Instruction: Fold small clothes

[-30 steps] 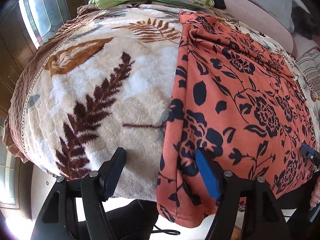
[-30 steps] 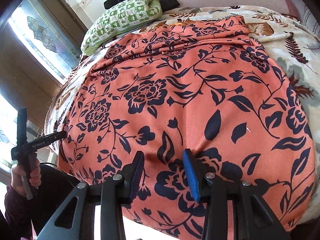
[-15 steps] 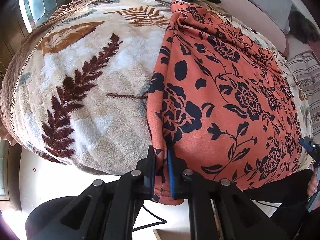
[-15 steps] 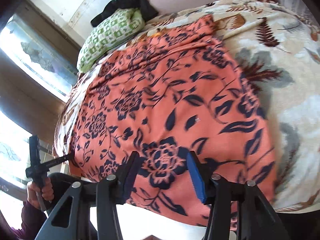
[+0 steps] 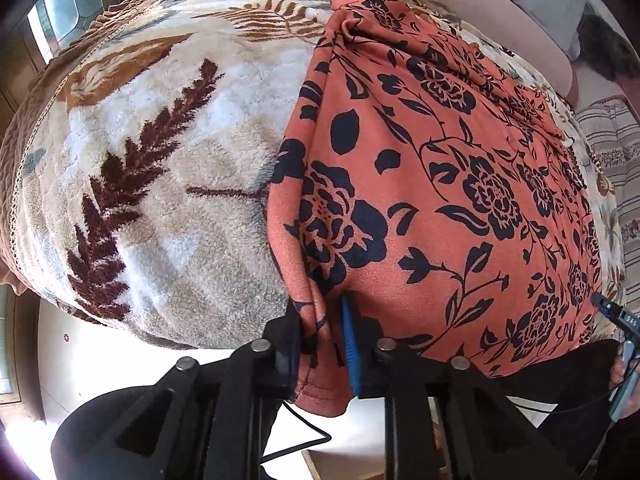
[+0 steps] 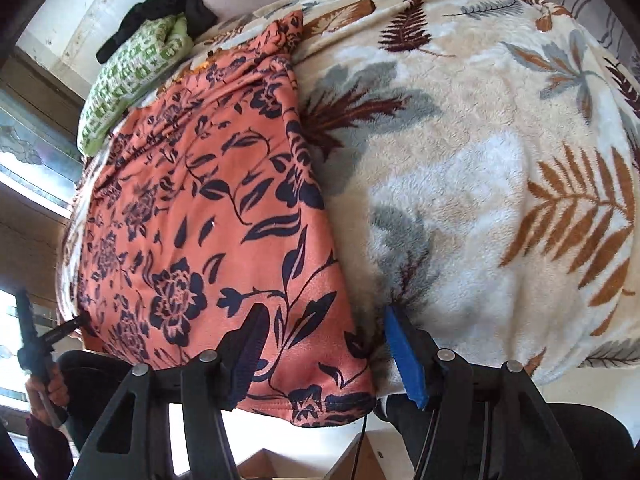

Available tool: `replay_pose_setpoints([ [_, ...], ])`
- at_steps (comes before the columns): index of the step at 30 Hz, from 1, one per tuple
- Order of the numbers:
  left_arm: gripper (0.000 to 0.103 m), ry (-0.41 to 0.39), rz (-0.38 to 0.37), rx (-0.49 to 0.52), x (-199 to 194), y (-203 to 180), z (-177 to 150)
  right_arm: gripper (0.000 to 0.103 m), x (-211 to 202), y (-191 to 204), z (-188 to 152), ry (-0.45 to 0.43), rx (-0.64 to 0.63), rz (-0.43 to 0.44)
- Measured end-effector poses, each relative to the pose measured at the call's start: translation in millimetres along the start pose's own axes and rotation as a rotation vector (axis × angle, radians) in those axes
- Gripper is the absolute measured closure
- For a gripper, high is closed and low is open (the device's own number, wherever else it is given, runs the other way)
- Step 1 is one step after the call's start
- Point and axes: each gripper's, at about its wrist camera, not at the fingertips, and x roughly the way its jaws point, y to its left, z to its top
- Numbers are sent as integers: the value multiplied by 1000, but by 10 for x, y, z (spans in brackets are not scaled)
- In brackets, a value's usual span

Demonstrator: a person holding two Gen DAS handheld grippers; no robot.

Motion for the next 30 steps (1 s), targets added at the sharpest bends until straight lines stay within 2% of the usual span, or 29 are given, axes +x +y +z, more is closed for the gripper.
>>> replay_pose_setpoints([
  [1,91,2,-2,-2,-4,5,10,40,27,82,-33,-20,-26,-42],
  [2,92,4,-6,-1,-12,11,12,55,41,184,-60,-29,-76,-96],
  [3,94,5,-10,3,-20,8,15,89,38,278,-78,-32,-132,-132],
  [4,95,8,-17,9,-27,16,33,94,16,344,-82,-27,-162,-105],
  [6,96,12,-54,15,-47,51,101,94,-52,419,-45,-20,-178,-89],
  [10,96,-7,-156,28,-258,39,307,95,-262,453,165,-1,-137,79],
  [13,96,-37,-235,44,-487,14,562,95,-498,501,421,-60,-100,221],
  [17,96,-83,-313,52,-758,48,1076,95,-696,549,920,-153,-23,332],
  [20,96,-103,-336,46,-787,50,1667,95,-685,584,1462,-237,37,358],
  [23,96,-124,-301,21,-587,39,2424,95,-510,565,2101,-301,114,368],
  [26,92,-107,-297,-29,-123,65,3107,94,-114,519,2741,-336,176,326],
  [28,89,-83,-271,-82,306,67,3388,91,279,422,3043,-300,242,306],
  [30,77,-43,-216,-129,732,78,3512,90,733,323,3217,-240,284,259],
])
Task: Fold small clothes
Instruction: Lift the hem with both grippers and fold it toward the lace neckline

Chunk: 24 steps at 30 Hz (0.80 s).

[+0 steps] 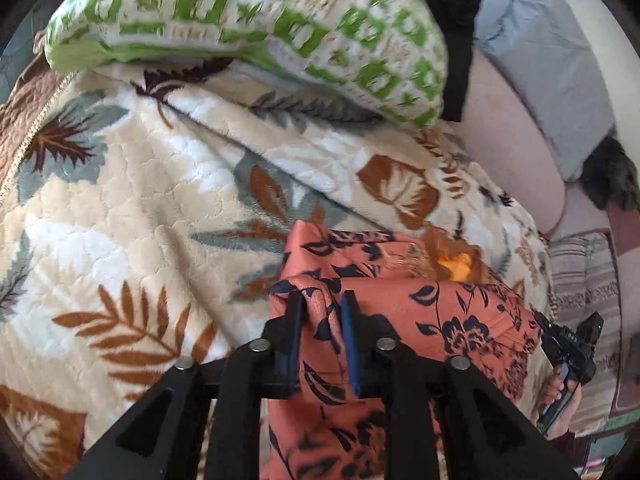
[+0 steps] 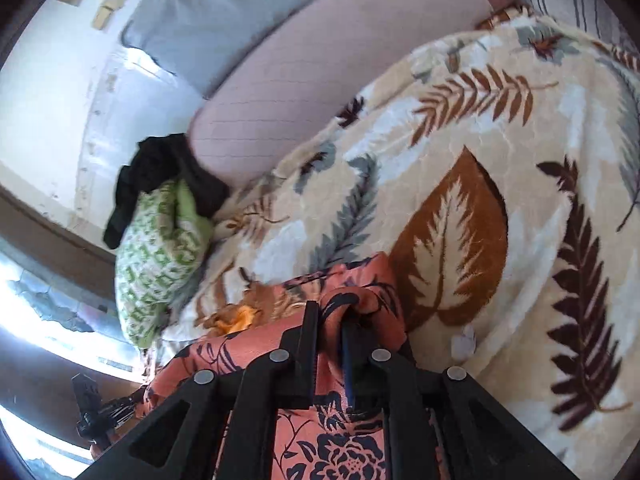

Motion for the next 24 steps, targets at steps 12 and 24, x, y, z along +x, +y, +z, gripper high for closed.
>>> replay_pose_setpoints([
  [12,41,-361,60,-197,-724,218,-428,23,-365,-434,31,-256,68,75],
  [24,37,-140,233,139,146,-982,-1533,56,182,692,-1041,166,-395,-111],
])
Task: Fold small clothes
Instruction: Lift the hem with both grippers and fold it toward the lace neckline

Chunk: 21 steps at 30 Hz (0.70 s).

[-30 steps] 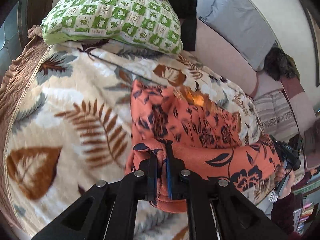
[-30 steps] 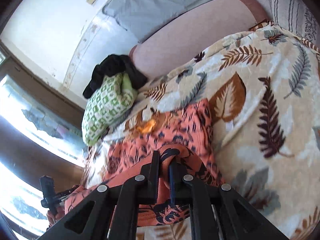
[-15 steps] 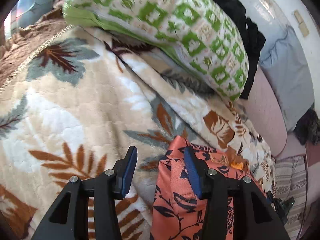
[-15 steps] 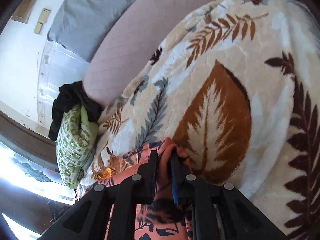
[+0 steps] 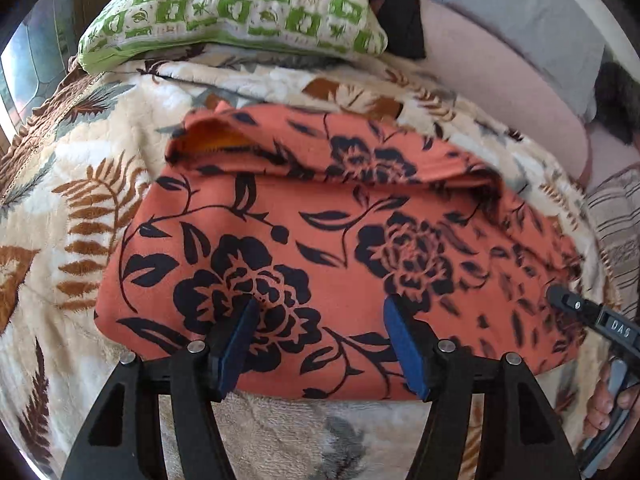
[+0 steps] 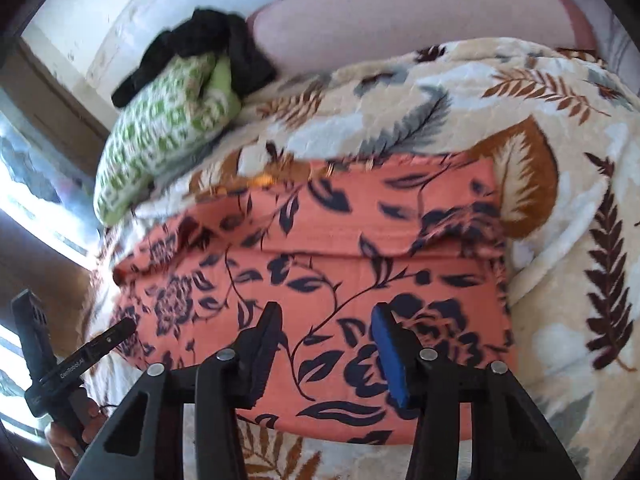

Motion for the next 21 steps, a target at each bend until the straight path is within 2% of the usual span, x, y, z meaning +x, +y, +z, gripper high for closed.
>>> replay_pose_setpoints([
  [2,36,-8,28,31,69,-26,2,55,311,115,48,32,-36,-55],
  [4,29,-23,23,39,70,-50,4,55,581,147,249,16,-38,-123],
  [8,24,-29,53,104,92,-145,-21,55,814,124,900,-116,-4,-198],
  [11,24,-18,28,104,82,-109,1,55,715,113,1160,-217,60,-215],
  [13,24,-13,5,89,46,-65,6,55,580,208,1159,-241,39,-165],
  [15,24,-9,-5,64,-1,-13,2,55,495,399,1024,-207,-27,-93],
  [18,24,-22,-26,2,-121,140,-19,55,561,823,774,-72,-162,46],
  [21,24,-53,1,-51,-241,373,-30,55,750,1265,502,55,-264,164],
])
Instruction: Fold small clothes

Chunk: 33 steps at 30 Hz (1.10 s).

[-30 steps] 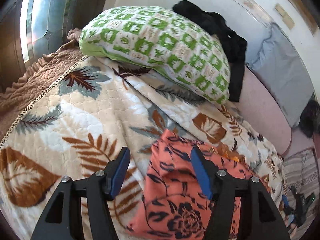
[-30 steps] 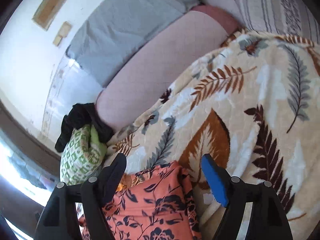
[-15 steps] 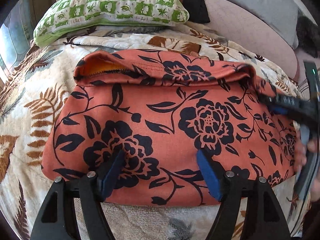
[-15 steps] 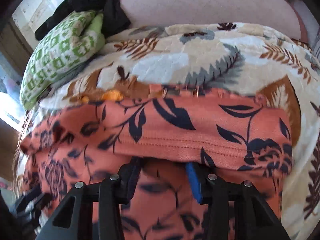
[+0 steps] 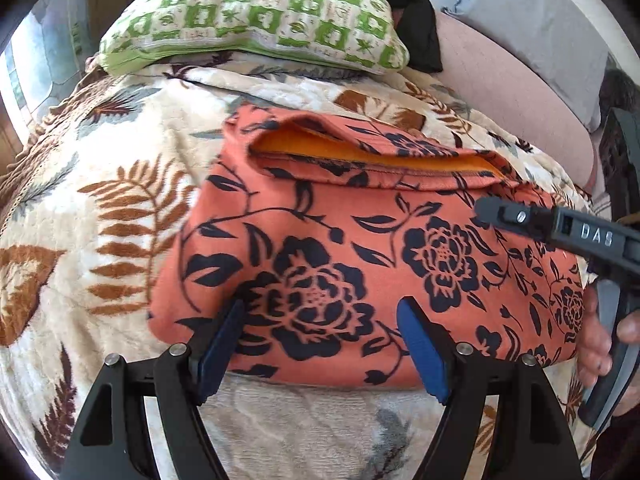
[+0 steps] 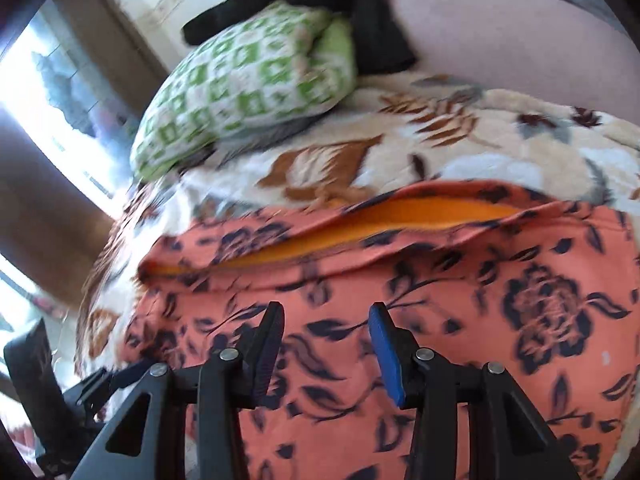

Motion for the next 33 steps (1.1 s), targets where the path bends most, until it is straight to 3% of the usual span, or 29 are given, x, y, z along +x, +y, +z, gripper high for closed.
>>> replay_pose_setpoints([
  [2,24,6,20,-16,10,125,-9,55,281,274,-39,81,-40,64],
  [5,24,44,27,1,100,178,-38,56,696,586,81,96,-99,-1],
  [10,24,51,38,17,124,162,-23,55,1022,500,656,-20,83,-40],
  [12,24,54,33,7,131,168,4,55,932,411,764,-91,165,-28],
  [15,24,53,18,-15,110,205,35,55,621,337,737,-201,164,-64],
  [22,24,19,12,-64,36,309,103,55,-179,-82,63,-161,121,-168],
  [26,24,52,91,15,178,181,63,56,-602,-319,-507,-119,138,-234],
  [28,24,44,132,52,202,117,30,56,-704,-484,-827,-77,179,-260],
  [30,24,38,154,71,195,84,11,59,-622,-624,-1134,20,208,-303],
  [33,24,14,180,84,129,61,-27,59,-724,-665,-1480,-31,221,-272],
])
